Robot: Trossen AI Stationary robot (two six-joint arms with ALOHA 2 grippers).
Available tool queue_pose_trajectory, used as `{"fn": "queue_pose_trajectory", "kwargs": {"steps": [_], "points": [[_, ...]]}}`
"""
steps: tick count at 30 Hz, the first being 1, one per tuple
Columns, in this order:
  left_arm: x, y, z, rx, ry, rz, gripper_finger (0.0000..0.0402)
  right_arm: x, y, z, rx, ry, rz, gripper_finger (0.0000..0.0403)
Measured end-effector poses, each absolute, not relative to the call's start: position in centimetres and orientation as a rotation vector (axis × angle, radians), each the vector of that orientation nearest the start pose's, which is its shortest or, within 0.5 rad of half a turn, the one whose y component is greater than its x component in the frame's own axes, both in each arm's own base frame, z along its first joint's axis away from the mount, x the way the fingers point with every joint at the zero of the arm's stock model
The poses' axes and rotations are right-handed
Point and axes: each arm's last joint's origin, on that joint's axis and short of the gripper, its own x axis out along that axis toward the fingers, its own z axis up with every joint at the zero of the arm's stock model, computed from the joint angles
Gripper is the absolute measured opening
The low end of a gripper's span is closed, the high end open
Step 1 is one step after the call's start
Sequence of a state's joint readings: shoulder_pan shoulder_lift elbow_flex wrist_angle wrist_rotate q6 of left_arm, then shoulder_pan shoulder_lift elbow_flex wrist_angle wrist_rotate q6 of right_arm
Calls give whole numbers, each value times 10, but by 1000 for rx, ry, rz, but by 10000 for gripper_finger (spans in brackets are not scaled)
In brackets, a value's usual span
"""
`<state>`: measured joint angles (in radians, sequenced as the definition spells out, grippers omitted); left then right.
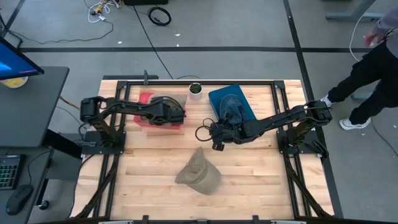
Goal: Pick & Place hat
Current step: Put the right brown cap into the red bin
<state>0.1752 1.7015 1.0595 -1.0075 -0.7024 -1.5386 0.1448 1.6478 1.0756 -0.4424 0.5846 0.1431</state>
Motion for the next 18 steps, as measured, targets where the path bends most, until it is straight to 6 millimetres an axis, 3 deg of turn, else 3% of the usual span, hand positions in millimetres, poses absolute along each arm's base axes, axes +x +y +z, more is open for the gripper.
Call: {"fn": "queue_pose_trajectory", "kwargs": {"steps": [7,11,18], "points": [[274,69,174,-730,748,1628,95,326,31,206,-247,927,-460,166],[274,68,177,-652,852,1559,117,326,31,206,-247,928,-460,167],[284,69,216,-490,911,1499,132,325,31,206,-249,933,-460,167]]}}
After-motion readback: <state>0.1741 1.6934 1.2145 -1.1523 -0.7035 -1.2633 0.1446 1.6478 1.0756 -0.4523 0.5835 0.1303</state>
